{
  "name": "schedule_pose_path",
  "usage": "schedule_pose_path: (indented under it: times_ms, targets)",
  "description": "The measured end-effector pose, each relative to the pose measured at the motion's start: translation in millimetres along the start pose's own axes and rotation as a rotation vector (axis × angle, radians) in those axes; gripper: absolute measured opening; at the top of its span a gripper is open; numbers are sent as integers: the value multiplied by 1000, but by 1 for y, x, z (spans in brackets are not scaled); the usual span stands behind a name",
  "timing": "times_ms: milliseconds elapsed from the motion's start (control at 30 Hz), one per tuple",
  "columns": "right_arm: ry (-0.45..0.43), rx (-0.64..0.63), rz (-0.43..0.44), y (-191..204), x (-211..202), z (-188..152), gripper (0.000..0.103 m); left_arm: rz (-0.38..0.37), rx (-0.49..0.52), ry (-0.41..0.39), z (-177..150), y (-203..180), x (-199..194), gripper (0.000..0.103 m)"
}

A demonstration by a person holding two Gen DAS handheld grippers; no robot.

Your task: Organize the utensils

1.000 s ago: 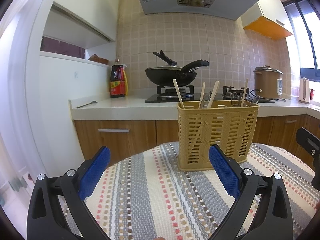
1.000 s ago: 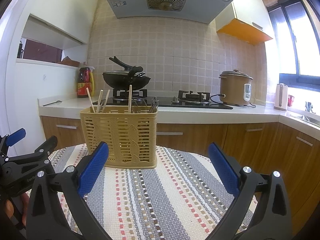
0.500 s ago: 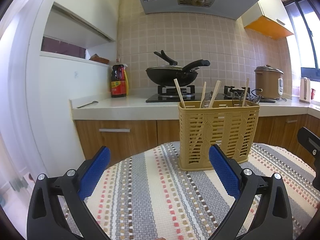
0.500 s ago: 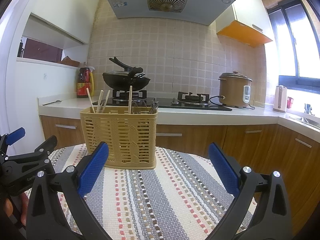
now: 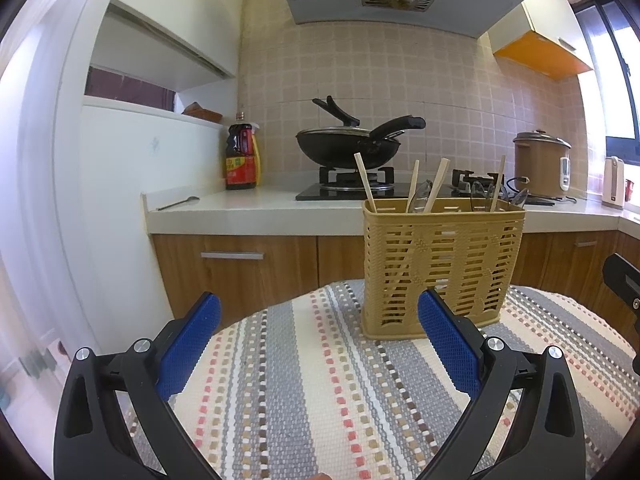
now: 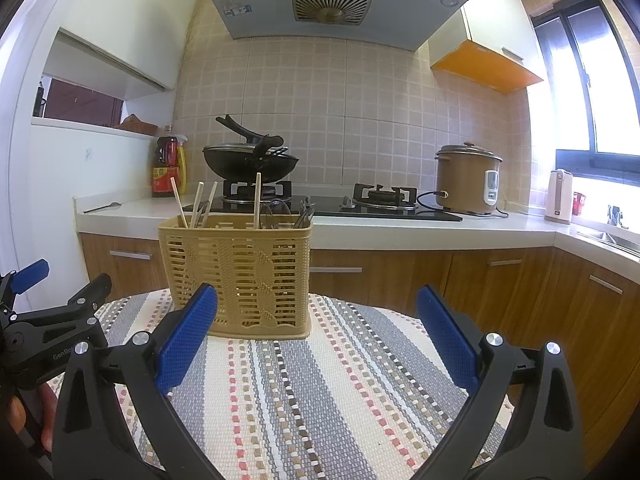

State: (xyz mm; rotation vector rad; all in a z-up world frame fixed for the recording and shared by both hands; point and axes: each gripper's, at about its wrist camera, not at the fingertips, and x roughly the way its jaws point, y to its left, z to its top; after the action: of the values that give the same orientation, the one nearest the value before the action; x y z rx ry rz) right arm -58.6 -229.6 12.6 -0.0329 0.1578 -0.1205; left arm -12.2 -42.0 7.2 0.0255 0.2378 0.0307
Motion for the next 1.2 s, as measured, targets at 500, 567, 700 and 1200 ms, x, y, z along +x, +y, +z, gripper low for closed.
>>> schedule_pose_path:
  times_ms: [500,567,700,1200]
  targets:
    - [1,-8,1,3,1,-1,95,21,-2,5,1,3,2,95]
    - [0,-8,1,3,1,-1,95,23,-3,5,1,3,2,95]
    - [-1,-6,2,3,1,-1,95,26,-1,3,1,3,2,95]
    - [1,-31,0,8,2,-4,95,87,-23,-35,2,9,-3,96]
